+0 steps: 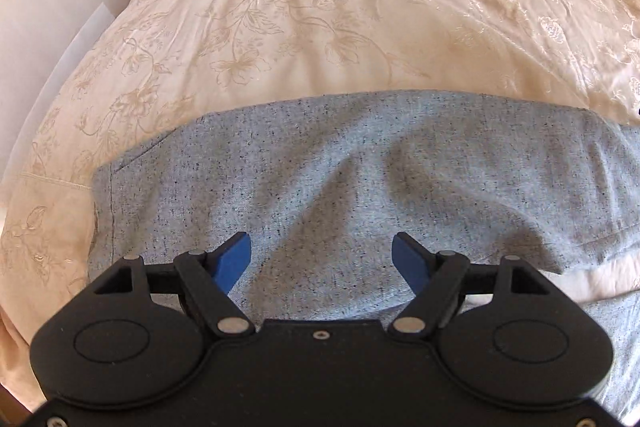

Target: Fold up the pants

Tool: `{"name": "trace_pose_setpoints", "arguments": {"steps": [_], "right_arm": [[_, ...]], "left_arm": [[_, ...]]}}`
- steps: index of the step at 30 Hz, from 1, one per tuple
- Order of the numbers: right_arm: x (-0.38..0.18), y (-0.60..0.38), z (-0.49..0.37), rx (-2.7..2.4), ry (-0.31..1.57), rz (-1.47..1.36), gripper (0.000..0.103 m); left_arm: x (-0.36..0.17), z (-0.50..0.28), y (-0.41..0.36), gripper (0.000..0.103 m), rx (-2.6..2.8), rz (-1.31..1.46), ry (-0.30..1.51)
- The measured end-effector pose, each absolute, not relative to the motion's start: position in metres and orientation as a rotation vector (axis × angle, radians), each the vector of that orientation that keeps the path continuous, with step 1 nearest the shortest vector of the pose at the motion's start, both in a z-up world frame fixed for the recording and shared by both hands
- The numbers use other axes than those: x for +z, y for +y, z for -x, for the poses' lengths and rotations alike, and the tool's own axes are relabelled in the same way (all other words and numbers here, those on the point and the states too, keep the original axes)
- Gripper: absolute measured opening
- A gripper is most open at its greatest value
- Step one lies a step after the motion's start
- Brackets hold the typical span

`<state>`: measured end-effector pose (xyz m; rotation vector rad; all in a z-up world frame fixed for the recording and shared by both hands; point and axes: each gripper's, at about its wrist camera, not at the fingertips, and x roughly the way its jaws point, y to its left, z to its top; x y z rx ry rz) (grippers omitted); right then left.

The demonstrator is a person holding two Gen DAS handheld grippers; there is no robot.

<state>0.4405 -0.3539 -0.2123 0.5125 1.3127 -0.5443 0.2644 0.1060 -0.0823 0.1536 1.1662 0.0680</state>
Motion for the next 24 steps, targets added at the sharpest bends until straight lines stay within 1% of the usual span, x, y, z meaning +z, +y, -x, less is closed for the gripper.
{"name": "trace_pose_setpoints", "arguments": {"steps": [6,7,8,9,12,17,24], "right_arm": [[-0.240,-0.358,-0.440,-0.621,1.415,-0.553,0.026],[-0.239,-0.359,-0.437,-0.623,1.408,-0.560,0.020],[-0.237,-0.359,-0.432,-0.619,1.397,-0.565,0.008],[-0.234,-0.360,-0.425,-0.614,1.386,-0.566,0.003],[-0.220,-0.361,-0.400,-0.587,1.330,-0.583,0.003],[-0.203,-0.359,-0.345,-0.571,1.290,-0.626,0.002],[-0.209,-0.358,-0.295,-0.607,1.302,-0.632,0.001]], "left_arm": [[-0.088,-0.278,0.124,0.079,0.085,-0.130,1.192],[-0.088,-0.282,0.127,0.079,0.086,-0.121,1.193],[-0.088,-0.287,0.130,0.079,0.085,-0.112,1.195],[-0.088,-0.293,0.132,0.079,0.083,-0.101,1.197],[-0.087,-0.315,0.139,0.079,0.074,-0.051,1.207],[-0.093,-0.366,0.153,0.079,0.067,0.123,1.262],[-0.119,-0.425,0.162,0.079,0.112,0.291,1.345]]}}
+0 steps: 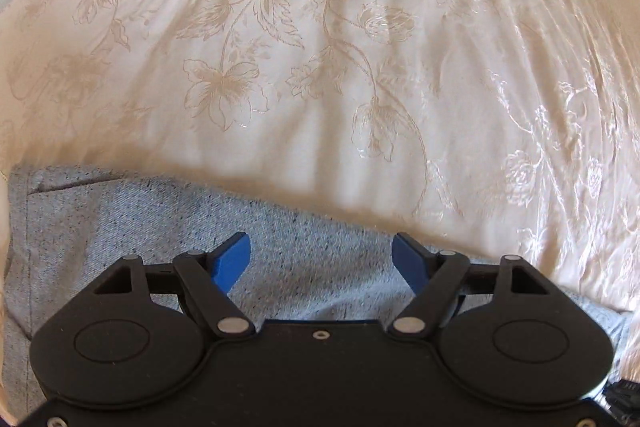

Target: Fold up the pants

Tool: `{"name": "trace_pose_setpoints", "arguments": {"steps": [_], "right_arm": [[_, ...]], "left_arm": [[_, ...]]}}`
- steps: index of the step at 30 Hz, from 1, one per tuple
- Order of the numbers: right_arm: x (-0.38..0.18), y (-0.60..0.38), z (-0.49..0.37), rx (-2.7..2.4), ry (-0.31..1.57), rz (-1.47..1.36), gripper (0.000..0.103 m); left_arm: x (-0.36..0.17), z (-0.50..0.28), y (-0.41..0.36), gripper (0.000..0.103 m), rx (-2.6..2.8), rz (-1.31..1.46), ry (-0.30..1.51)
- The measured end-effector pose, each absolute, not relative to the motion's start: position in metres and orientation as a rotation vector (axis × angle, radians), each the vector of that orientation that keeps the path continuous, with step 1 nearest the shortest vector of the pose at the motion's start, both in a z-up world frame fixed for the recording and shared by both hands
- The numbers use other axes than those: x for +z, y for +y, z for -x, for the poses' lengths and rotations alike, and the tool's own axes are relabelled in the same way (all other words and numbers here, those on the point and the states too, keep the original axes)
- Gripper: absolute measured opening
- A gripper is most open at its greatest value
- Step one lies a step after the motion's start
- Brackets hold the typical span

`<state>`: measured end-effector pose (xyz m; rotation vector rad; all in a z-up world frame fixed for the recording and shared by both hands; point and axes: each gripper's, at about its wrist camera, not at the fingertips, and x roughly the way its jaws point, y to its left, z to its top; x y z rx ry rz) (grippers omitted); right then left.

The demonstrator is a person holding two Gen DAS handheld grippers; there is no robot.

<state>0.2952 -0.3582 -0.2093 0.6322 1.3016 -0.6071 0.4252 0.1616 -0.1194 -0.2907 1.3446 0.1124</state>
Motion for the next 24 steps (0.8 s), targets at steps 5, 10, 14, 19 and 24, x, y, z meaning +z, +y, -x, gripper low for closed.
{"name": "trace_pose_setpoints", "arguments": {"steps": [5,10,14,19,24], "right_arm": [[-0.198,-0.355,-0.290,-0.513,1.250,-0.644,0.010],[-0.192,-0.357,-0.335,-0.518,1.188,-0.696,0.026],[-0.203,-0.362,-0.378,-0.580,1.188,-0.700,0.029],[-0.231,-0.364,-0.421,-0.697,1.250,-0.691,0.030],[-0.253,-0.354,-0.439,-0.746,1.323,-0.604,0.030]], "left_arm": [[-0.142,-0.454,0.160,0.080,0.185,0.298,1.402],[-0.181,-0.469,0.158,0.080,0.221,0.255,1.535],[-0.193,-0.458,0.152,0.075,0.227,0.220,1.550],[-0.190,-0.431,0.154,0.067,0.213,0.252,1.521],[-0.192,-0.408,0.159,0.067,0.182,0.254,1.497]]}}
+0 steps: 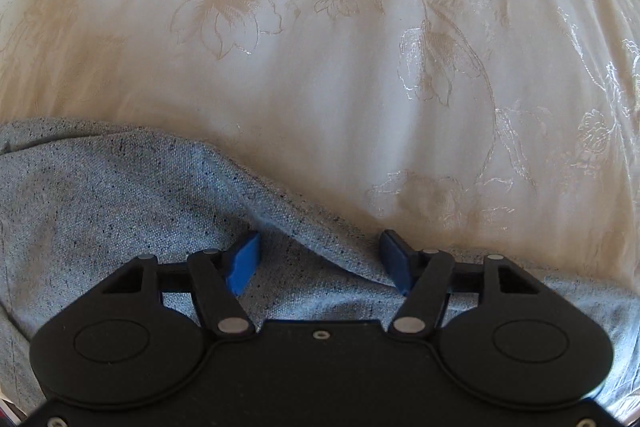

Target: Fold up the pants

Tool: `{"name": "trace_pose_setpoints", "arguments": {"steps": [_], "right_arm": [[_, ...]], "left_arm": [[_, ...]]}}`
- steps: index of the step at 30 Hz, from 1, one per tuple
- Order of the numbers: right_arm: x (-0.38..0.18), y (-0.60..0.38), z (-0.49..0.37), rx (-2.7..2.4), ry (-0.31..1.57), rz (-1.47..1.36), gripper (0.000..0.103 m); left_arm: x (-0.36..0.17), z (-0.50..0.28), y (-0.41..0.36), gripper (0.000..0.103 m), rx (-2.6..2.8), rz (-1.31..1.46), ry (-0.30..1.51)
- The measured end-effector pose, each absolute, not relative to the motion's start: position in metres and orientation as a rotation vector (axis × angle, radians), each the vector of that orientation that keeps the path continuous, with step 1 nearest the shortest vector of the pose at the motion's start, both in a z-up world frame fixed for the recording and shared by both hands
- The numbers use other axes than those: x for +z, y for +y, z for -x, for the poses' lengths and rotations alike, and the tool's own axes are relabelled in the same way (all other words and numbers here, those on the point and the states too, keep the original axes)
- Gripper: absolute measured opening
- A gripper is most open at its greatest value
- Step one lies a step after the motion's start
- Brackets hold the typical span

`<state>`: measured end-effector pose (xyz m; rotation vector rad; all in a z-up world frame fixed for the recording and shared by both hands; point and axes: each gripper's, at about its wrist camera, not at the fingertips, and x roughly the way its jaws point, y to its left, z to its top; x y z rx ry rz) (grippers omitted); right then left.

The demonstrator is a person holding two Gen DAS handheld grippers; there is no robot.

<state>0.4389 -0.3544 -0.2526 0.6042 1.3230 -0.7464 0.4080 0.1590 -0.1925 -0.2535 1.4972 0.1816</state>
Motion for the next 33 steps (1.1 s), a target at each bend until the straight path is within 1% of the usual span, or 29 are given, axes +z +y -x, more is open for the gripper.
{"name": "trace_pose_setpoints", "arguments": {"steps": [1,2,4,8,13,15,16,17,18,19,20,23,28,33], "right_arm": [[-0.252,-0.352,-0.439,-0.745,1.325,-0.583,0.027],[-0.252,-0.348,-0.439,-0.724,1.338,-0.553,0.021],[-0.248,-0.344,-0.434,-0.678,1.347,-0.513,0.004],[-0.230,-0.348,-0.409,-0.635,1.291,-0.536,0.002],[-0.211,-0.356,-0.374,-0.608,1.255,-0.579,0.002],[-0.205,-0.355,-0.364,-0.602,1.241,-0.591,0.002],[-0.203,-0.355,-0.361,-0.596,1.234,-0.596,0.002],[-0.200,-0.355,-0.357,-0.591,1.223,-0.603,0.002],[-0.194,-0.355,-0.355,-0.587,1.216,-0.607,0.002],[-0.189,-0.354,-0.351,-0.582,1.204,-0.611,0.002],[-0.182,-0.355,-0.346,-0.571,1.185,-0.614,0.002],[-0.164,-0.352,-0.344,-0.535,1.120,-0.612,0.002],[-0.127,-0.354,-0.327,-0.471,1.024,-0.632,0.002],[-0.107,-0.358,-0.289,-0.421,1.000,-0.633,0.002]], "left_arm": [[-0.193,-0.408,0.161,0.067,0.178,0.256,1.499],[-0.193,-0.408,0.163,0.068,0.179,0.266,1.503],[-0.194,-0.419,0.169,0.071,0.179,0.304,1.522],[-0.199,-0.430,0.183,0.074,0.203,0.379,1.551],[-0.207,-0.443,0.181,0.079,0.242,0.366,1.598],[-0.210,-0.447,0.179,0.078,0.271,0.350,1.617],[-0.209,-0.448,0.179,0.065,0.287,0.347,1.614],[-0.205,-0.449,0.179,0.057,0.291,0.349,1.601],[-0.199,-0.449,0.180,0.034,0.276,0.356,1.584],[-0.192,-0.449,0.180,0.015,0.254,0.359,1.566],[-0.185,-0.447,0.181,0.015,0.240,0.350,1.544],[-0.164,-0.433,0.189,0.009,0.198,0.371,1.471],[-0.118,-0.379,0.208,0.007,0.144,0.437,1.331],[-0.065,-0.320,0.221,0.007,0.109,0.456,1.218]]}}
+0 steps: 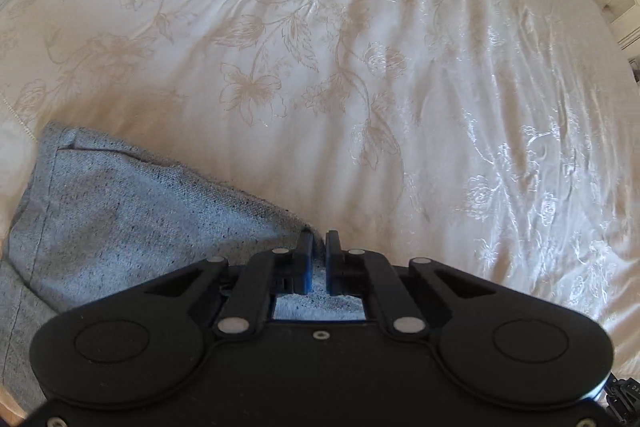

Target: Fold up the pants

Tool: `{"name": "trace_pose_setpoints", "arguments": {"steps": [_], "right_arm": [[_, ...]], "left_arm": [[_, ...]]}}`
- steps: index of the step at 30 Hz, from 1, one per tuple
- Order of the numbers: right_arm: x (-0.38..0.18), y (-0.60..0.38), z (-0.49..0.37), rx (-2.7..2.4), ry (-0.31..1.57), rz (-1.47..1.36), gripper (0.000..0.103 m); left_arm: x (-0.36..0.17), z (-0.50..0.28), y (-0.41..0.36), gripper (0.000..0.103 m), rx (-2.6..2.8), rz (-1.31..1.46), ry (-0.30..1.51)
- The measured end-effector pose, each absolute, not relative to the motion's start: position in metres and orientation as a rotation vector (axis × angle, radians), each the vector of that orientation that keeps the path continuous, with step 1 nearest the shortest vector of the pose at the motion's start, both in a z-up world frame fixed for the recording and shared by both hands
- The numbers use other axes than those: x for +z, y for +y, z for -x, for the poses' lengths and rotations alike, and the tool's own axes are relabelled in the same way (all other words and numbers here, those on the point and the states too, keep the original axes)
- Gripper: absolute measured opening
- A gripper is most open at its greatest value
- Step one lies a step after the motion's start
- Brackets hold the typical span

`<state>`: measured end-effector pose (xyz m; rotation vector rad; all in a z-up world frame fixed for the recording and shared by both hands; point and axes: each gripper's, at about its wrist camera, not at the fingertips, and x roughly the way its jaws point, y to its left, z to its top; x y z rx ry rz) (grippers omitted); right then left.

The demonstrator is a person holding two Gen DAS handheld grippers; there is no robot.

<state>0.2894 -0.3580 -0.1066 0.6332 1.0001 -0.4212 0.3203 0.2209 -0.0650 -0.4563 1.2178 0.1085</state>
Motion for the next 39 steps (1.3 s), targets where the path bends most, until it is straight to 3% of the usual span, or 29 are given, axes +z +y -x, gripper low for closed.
{"name": "trace_pose_setpoints", "arguments": {"steps": [7,9,17,21,22,23,24,25,27,33,37,39], "right_arm": [[-0.097,-0.364,-0.217,-0.402,1.025,-0.653,0.002],[-0.098,-0.363,-0.193,-0.398,1.044,-0.642,0.002],[-0.131,-0.360,-0.130,-0.369,1.171,-0.641,0.001],[-0.145,-0.371,-0.124,-0.352,1.182,-0.765,0.007],[-0.148,-0.374,-0.124,-0.373,1.171,-0.810,0.015],[-0.151,-0.379,-0.126,-0.395,1.162,-0.871,0.031],[-0.156,-0.383,-0.127,-0.418,1.161,-0.924,0.035],[-0.163,-0.386,-0.129,-0.450,1.170,-0.991,0.036],[-0.174,-0.384,-0.130,-0.496,1.194,-1.068,0.037],[-0.198,-0.352,-0.134,-0.548,1.203,-1.091,0.039],[-0.210,-0.342,-0.141,-0.592,1.140,-1.157,0.040],[-0.214,-0.339,-0.147,-0.619,1.119,-1.168,0.040]], "left_arm": [[-0.043,-0.249,0.202,0.005,0.141,0.468,1.166],[-0.045,-0.226,0.194,0.001,0.159,0.445,1.171],[-0.081,-0.150,0.178,0.001,0.206,0.476,1.290],[-0.083,-0.147,0.169,0.006,0.228,0.446,1.287],[-0.082,-0.150,0.165,0.008,0.228,0.435,1.274],[-0.082,-0.153,0.162,0.009,0.221,0.426,1.268],[-0.082,-0.156,0.159,0.017,0.212,0.416,1.265],[-0.083,-0.161,0.155,0.029,0.205,0.402,1.265],[-0.084,-0.169,0.147,0.037,0.192,0.360,1.254],[-0.086,-0.202,0.131,0.039,0.109,0.219,1.248],[-0.085,-0.224,0.134,0.050,0.071,0.171,1.236],[-0.084,-0.235,0.139,0.050,0.064,0.152,1.228]]}}
